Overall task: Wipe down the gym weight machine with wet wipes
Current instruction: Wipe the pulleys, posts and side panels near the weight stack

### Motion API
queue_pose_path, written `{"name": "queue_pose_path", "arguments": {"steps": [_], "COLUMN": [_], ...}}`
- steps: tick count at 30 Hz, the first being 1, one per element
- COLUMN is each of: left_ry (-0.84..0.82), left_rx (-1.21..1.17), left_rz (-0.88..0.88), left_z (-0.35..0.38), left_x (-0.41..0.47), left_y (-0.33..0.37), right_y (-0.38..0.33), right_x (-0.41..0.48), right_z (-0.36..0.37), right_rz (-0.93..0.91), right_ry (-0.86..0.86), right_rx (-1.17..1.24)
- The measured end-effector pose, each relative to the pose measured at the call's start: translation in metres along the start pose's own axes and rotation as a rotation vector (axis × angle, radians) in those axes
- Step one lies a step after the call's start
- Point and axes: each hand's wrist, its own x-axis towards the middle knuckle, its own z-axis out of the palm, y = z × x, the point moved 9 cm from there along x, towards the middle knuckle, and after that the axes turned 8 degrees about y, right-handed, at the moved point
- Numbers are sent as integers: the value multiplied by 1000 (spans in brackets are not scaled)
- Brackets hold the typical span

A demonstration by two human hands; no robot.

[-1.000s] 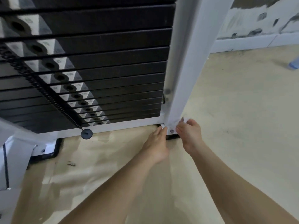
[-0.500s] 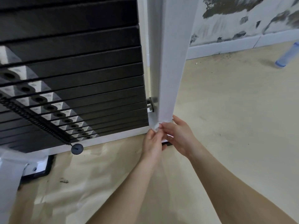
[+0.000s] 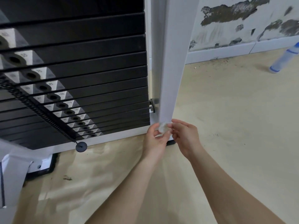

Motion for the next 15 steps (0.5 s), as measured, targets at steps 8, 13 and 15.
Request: {"name": "queue_pose_path", "arguments": {"steps": [8,13,15], "left_ry": [61,-106,-295], "left_rx": [-38,690,993], "left_rz": [-6,130,210], "left_z": [-7,-11,-5], "left_x": [-1,-4,-14], "left_y": [5,-28,-60], "right_y": [17,44,67], "right_x": [-11,5,5], "right_z": [-28,-22,-22], "right_rz": [-20,-308,-324], "right_ry": [13,-141,-166], "right_rx": [-251,-1231,-1386]}}
